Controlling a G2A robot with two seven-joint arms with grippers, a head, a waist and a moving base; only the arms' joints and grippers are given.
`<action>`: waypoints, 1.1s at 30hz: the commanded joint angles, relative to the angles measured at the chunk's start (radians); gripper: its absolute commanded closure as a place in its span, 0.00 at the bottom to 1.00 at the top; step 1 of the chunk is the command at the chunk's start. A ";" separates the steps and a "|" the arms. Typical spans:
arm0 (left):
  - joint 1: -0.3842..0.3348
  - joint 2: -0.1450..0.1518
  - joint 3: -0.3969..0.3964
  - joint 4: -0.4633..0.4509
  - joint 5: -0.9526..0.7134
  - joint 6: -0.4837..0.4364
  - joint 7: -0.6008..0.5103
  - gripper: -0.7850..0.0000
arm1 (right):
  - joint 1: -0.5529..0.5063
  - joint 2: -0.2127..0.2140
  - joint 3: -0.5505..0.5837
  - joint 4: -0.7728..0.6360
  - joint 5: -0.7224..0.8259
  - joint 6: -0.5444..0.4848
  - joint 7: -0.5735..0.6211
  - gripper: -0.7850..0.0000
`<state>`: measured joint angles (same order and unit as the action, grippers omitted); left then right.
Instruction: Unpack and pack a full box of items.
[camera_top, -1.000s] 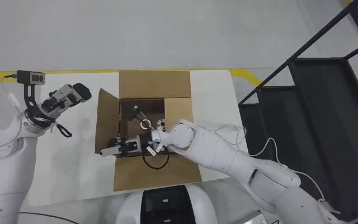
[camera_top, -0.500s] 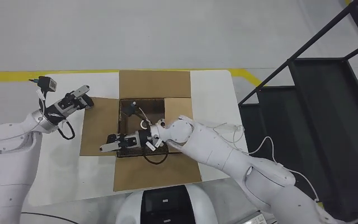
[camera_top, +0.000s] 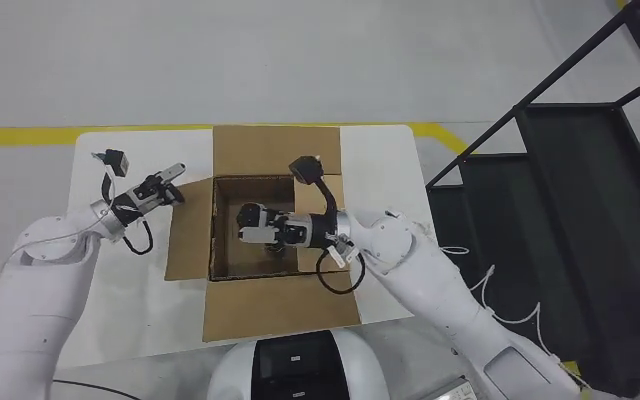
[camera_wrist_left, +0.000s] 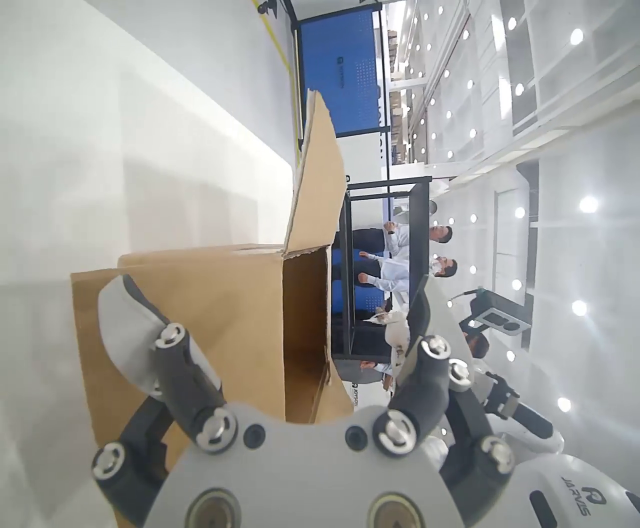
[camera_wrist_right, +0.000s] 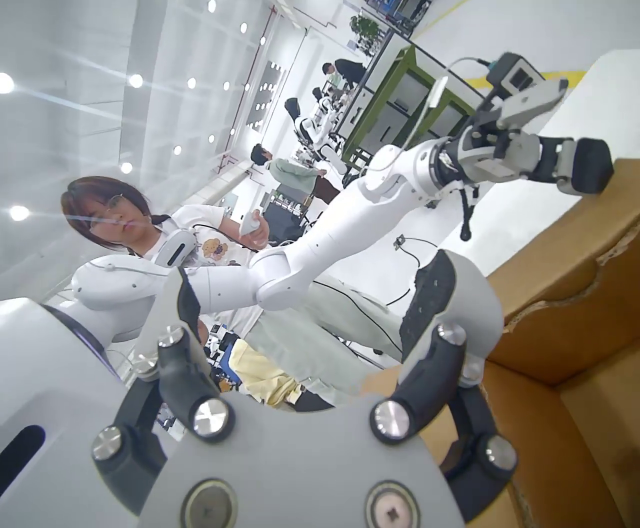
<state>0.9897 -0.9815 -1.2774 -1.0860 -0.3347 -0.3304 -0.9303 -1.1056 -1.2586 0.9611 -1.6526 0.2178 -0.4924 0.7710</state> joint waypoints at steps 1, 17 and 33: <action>-0.015 -0.008 0.024 0.023 -0.005 -0.001 0.003 0.00 | -0.030 0.008 0.031 -0.027 0.002 0.010 0.008 0.00; -0.051 0.004 -0.040 -0.037 -0.046 -0.055 -0.119 0.00 | -0.085 0.028 0.093 -0.057 -0.005 0.022 0.020 0.00; -0.062 0.006 0.040 -0.419 -0.029 -0.013 -0.220 0.00 | -0.247 0.064 0.238 -0.181 -0.099 0.118 -0.053 0.00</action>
<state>0.9467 -0.9685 -1.2802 -1.5176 -0.3688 -0.3469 -1.1555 -1.3339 -1.1975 1.1859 -1.8213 0.1279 -0.3848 0.7292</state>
